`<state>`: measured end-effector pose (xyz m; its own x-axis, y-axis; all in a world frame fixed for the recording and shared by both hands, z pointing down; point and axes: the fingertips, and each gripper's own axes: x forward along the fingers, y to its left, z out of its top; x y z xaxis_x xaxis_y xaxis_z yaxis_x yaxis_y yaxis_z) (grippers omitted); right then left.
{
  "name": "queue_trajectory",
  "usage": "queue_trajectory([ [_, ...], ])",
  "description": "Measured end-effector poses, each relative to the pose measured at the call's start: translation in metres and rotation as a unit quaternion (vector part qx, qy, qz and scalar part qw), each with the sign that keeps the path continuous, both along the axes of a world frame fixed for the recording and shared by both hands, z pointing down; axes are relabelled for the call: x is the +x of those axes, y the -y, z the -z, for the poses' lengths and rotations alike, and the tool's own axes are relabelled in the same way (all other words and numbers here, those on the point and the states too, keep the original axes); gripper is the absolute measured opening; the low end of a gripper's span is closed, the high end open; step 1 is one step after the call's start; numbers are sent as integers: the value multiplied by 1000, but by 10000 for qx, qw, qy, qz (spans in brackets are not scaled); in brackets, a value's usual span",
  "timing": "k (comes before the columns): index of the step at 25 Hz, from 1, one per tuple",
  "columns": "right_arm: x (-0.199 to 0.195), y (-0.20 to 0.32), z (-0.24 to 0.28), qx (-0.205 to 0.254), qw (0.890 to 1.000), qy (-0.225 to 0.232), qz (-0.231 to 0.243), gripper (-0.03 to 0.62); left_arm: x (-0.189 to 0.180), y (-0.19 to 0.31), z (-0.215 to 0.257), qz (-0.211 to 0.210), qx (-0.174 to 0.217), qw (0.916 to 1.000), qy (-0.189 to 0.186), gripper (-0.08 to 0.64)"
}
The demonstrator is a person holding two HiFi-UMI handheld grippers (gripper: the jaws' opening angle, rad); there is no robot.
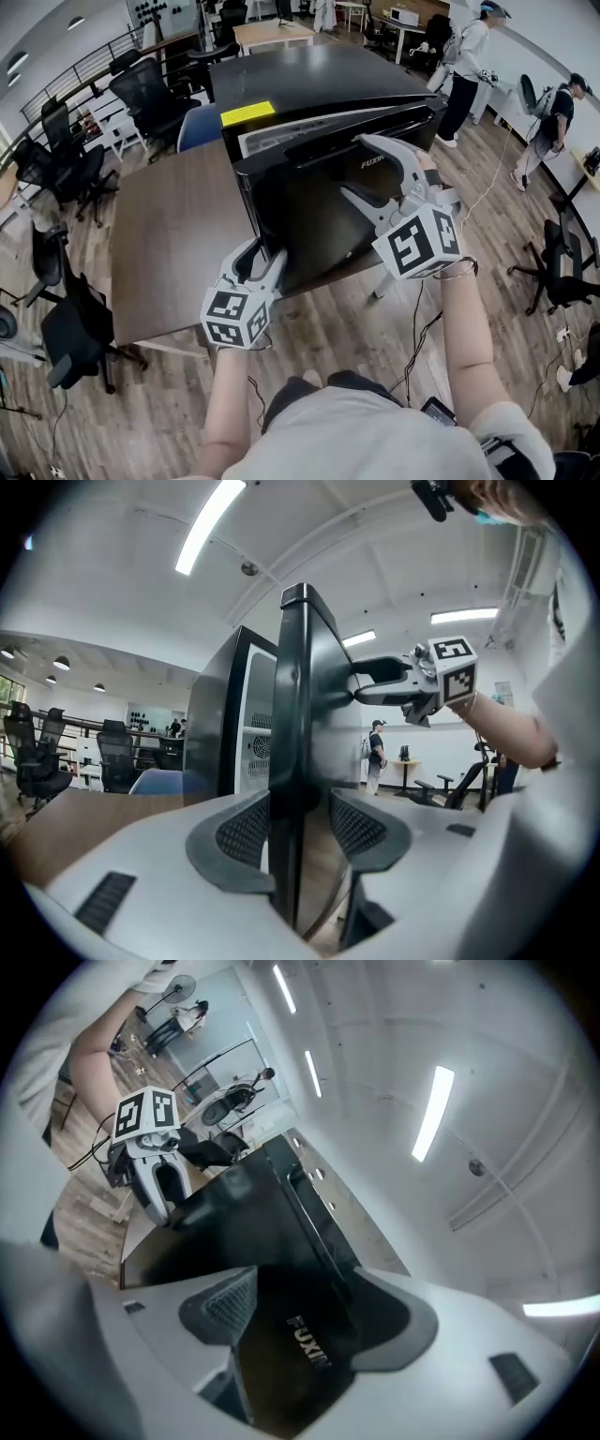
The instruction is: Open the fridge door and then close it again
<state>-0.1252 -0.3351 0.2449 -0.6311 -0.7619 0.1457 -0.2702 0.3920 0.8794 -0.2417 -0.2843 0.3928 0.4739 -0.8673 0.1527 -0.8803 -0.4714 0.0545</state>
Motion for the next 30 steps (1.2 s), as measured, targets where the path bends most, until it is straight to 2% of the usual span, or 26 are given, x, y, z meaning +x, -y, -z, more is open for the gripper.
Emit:
queue_trajectory([
  [4,16,-10,2,74,9978,653,-127,318,11,-13,-5,-14,-5,10000,-9,198],
  [7,30,-20,-5,-303,9904,1340,-138,318,16,-23,-6,40,-38,10000,6,198],
  [10,40,-32,-17,-825,9769,1971,-33,293,22,-30,-4,105,-105,9999,-5,198],
  [15,42,-57,-37,-1473,9572,2484,189,249,33,-45,-3,143,-186,9997,-15,198],
  [18,49,-66,-57,-1849,9374,2937,276,245,40,-57,-2,100,-184,9997,-81,198],
  [25,53,-114,-69,-2437,9131,3215,584,239,69,-92,0,-246,-145,9996,-90,198],
  [30,56,-143,-82,-2648,9048,3279,612,236,92,-116,1,-522,-227,9981,-237,198],
])
